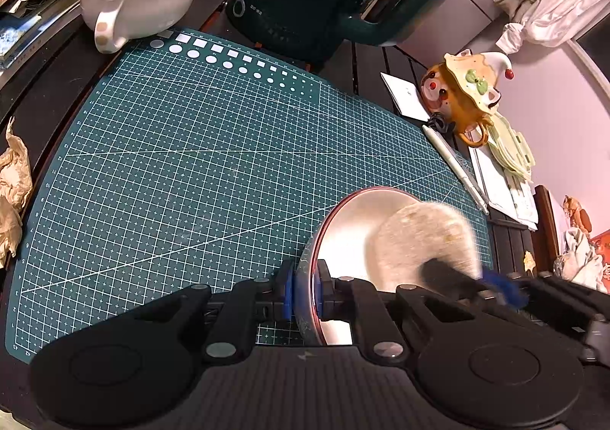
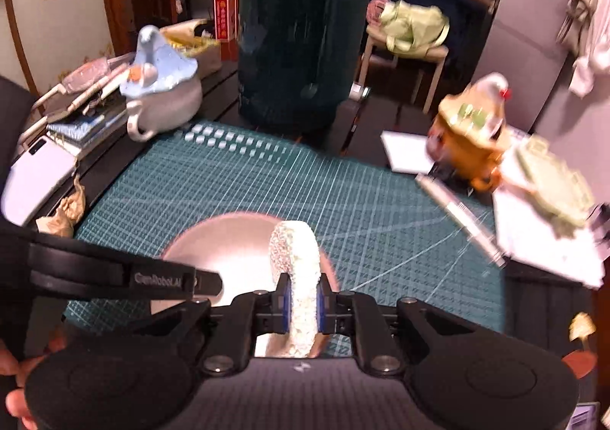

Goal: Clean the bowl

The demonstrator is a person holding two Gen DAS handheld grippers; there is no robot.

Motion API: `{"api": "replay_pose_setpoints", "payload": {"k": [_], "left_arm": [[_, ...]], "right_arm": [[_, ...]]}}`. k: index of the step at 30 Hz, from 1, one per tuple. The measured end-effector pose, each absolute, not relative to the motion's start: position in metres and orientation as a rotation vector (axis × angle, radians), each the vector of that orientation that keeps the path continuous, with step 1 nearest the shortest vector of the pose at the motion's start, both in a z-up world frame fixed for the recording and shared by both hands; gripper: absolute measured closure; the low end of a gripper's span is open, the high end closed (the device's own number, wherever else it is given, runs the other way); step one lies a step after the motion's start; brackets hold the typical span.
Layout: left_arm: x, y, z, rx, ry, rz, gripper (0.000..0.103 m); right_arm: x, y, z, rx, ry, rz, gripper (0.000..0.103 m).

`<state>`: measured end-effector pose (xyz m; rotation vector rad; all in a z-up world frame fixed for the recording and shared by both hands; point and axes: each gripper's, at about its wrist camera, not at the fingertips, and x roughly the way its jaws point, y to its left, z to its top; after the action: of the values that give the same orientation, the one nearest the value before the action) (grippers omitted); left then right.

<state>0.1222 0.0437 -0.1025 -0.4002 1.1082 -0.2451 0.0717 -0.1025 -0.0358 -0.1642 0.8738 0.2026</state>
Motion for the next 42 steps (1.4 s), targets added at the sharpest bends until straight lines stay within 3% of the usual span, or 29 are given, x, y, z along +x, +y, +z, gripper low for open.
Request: {"api": "replay_pose_setpoints", "payload": {"k": [6, 13, 16, 25, 30, 35, 42], "left_arm": [[0.122, 0.043, -0.102, -0.396, 1.107, -0.243, 0.093], [0.123, 0.044, -0.102, -0.395, 1.106, -0.243, 0.093], [0.123, 0.044, -0.103, -0.395, 1.106, -0.245, 0.093], [0.123, 0.045, -0.103, -0.398, 1.108, -0.244, 0.092], [0.123, 0.045, -0.103, -0.397, 1.108, -0.242, 0.092], [0.123, 0.045, -0.103, -0.397, 1.108, -0.243, 0.092], [0.123, 0.046, -0.103, -0.402, 1.109, -0.246, 0.092]], "right_arm": [[0.072, -0.121, -0.014, -0.018, 0.844, 0.263, 0.092], [0.087, -0.109, -0.059, 0.006, 0.987, 0.301, 0.092], [0.086, -0.101, -0.066, -0.107, 0.967, 0.224, 0.092], [0.067, -0.113, -0.021, -0.088, 0.813, 0.191, 0.092], [0.078, -0.119, -0.029, 0.031, 0.886, 0.294, 0.092], [0.086, -0.102, -0.063, -0.044, 0.974, 0.286, 0.092], [0.07, -0.09, -0.051, -0.249, 0.867, 0.177, 0.092]]}}
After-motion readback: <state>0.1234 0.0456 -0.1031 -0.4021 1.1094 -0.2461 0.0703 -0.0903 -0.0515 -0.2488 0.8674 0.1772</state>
